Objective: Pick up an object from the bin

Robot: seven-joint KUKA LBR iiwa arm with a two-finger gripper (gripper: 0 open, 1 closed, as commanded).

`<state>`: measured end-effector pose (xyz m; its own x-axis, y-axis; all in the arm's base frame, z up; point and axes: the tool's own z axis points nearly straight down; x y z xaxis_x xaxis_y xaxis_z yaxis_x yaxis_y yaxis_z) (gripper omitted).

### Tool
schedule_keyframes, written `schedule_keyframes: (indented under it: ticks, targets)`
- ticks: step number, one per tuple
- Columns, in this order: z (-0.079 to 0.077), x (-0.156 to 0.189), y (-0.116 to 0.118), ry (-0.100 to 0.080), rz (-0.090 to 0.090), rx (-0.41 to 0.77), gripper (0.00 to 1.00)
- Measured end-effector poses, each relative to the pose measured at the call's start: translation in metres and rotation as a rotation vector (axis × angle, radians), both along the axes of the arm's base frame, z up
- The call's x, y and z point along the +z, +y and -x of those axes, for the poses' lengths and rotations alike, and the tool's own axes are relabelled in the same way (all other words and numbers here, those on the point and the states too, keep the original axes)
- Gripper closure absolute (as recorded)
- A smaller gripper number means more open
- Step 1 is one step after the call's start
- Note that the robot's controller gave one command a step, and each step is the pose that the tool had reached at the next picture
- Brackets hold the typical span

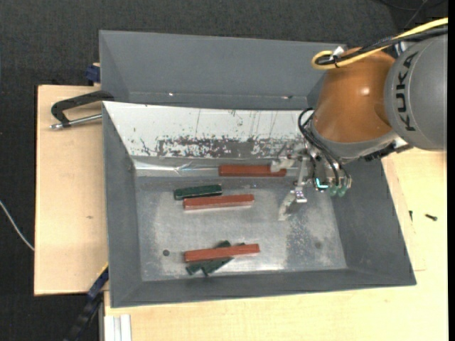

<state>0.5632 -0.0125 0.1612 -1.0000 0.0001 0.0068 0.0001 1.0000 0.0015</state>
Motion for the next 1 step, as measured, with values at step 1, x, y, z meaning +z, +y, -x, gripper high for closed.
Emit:
schedule_keyframes:
  ticks: [1]
  targets:
    - [-0.0019, 0.0039, -0.0001, -0.008, 0.000, 0.000, 0.00]
